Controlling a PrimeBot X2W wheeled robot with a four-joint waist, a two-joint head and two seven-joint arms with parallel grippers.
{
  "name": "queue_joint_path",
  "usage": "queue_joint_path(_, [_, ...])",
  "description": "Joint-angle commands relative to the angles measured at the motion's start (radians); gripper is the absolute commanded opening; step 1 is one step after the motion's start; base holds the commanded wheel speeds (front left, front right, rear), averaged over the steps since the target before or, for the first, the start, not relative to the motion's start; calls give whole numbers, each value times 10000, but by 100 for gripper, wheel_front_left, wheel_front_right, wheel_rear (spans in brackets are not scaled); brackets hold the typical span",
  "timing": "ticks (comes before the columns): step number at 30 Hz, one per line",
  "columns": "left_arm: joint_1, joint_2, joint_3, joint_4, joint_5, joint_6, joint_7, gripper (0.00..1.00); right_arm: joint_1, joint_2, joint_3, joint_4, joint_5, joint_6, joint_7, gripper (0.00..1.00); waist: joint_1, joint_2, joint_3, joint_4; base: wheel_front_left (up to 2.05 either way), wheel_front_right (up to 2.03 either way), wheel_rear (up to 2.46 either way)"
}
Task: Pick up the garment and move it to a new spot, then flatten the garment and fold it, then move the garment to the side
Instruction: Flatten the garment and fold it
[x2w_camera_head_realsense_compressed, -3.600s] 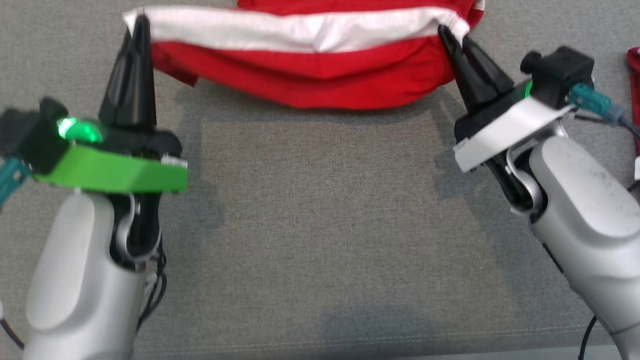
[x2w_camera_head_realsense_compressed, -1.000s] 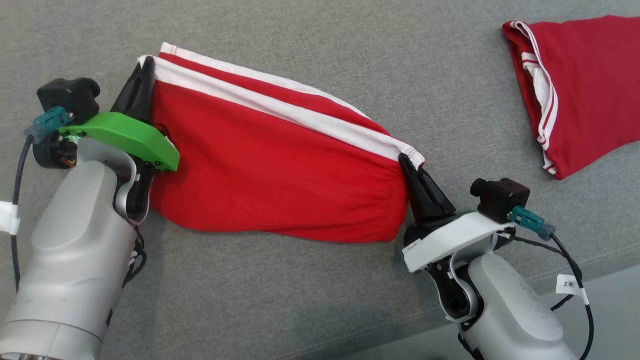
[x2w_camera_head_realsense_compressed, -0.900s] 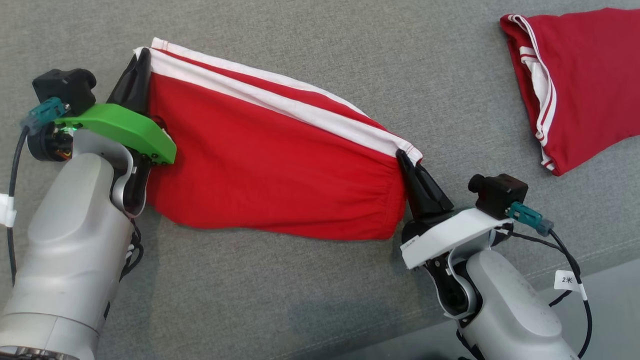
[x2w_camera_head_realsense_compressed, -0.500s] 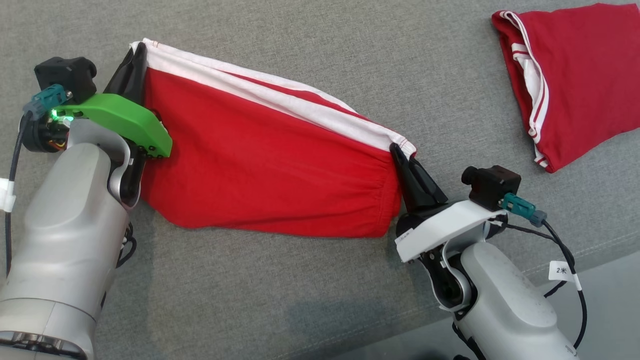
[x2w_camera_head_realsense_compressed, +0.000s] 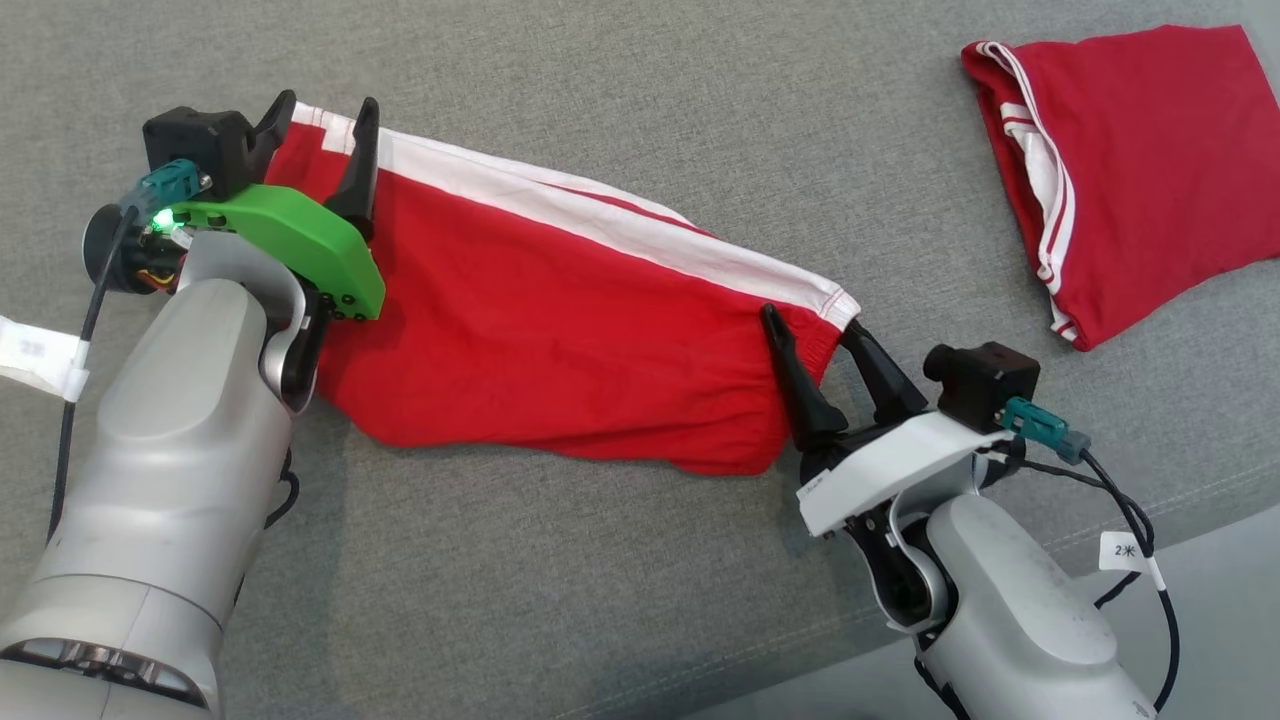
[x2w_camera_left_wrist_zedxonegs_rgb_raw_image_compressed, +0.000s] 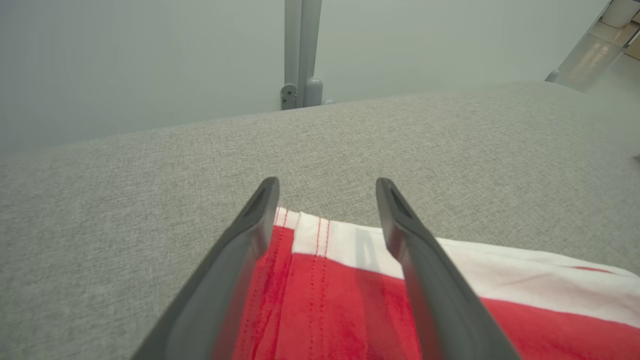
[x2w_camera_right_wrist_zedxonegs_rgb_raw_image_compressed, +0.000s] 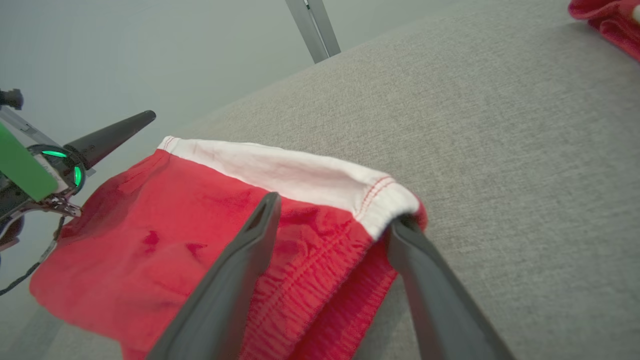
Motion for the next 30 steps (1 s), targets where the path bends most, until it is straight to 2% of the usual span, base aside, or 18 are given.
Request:
queue_joint_path(1, [63,23,0,-45,-73,-22,-27,100,172,-28,-114,32,-125,-9,-32,100,-1,116,-135,78,0,0,0])
queue_joint_path(14, [1789,437,423,-1115,-611,-22,-26,100,854,-28,-1015,238,-1149,-9,-32,100,-1,116,-922,563,0,0,0])
queue_joint_path(18, [2387,344,478,-1440,-613,-22,-28,100,943,-28,-1254,380,-1235,-9,-32,100,-1,116,-1049,647,0,0,0])
queue_joint_path(30, [3548,150,872,-2288,-424,150,-26,100,1745,-25,-1918,-210,-1798,-9,-32,100,-1,116,-1389,543,0,0,0])
